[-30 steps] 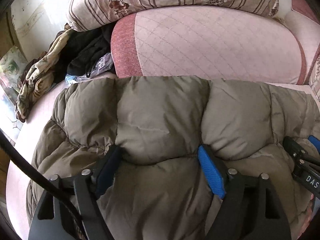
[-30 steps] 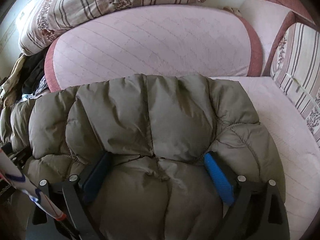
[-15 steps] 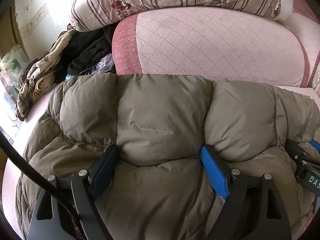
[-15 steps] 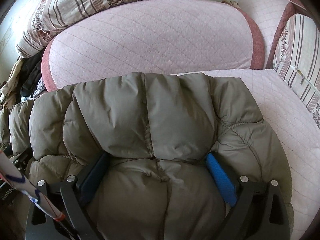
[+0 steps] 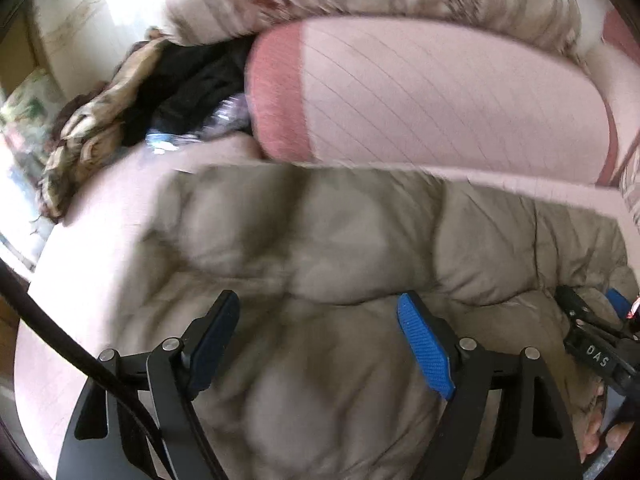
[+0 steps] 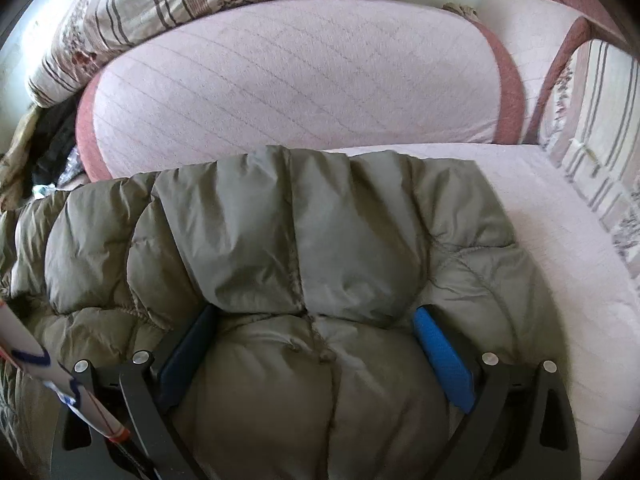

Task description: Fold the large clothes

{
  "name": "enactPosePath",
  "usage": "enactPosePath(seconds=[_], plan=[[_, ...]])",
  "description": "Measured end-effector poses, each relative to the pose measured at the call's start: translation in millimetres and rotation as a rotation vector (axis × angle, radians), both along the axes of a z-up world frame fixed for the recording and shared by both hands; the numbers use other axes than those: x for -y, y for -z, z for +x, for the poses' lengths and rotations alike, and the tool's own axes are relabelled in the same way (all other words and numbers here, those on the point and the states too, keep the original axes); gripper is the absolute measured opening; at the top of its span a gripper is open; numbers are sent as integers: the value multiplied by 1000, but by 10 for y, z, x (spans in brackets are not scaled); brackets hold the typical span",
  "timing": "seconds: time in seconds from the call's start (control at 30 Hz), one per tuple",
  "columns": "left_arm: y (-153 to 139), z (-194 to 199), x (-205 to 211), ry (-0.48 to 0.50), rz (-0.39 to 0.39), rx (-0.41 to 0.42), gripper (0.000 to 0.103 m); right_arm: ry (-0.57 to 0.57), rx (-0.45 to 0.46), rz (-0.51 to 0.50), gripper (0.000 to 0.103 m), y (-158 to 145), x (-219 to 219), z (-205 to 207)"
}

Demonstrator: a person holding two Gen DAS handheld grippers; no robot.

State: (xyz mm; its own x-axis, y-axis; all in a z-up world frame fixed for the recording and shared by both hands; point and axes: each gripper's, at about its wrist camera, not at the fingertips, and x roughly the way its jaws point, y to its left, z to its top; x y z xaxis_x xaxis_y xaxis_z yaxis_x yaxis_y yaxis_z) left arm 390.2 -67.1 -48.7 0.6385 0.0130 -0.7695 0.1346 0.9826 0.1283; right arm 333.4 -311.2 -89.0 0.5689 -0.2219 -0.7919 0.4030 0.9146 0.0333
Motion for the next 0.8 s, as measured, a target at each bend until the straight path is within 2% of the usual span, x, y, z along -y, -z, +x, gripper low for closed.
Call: enactPosePath(seconds=[0.07, 0.13, 0.23, 0.37, 0.43, 0.53, 0.67, 0.8], plan=[[-167, -41, -245, -32, -6, 24, 82, 10, 15, 7, 98, -177, -37, -93], [-231, -14, -510, -86, 14, 41, 82, -11, 74, 13, 98, -386, -58, -242], [-79, 148, -870, -177, 45, 3, 82, -4, 90, -38, 98, -500, -17, -347], [355, 306, -1204, -233, -2, -92, 82, 43, 25, -64, 98, -259, 179, -324], [485, 298, -1229, -224, -31, -73, 82, 52, 6, -31, 99, -51, 273, -273], [576, 339, -1155, -205, -29, -37, 83, 69, 31, 1, 103, 135, 333, -242], [710, 442, -1178, -202, -112, -47, 83, 71, 50, 23, 103, 256, 382, -197], [764, 485, -1190, -211, -148, -45, 85, 72, 67, 62, 103, 316, 453, -178]])
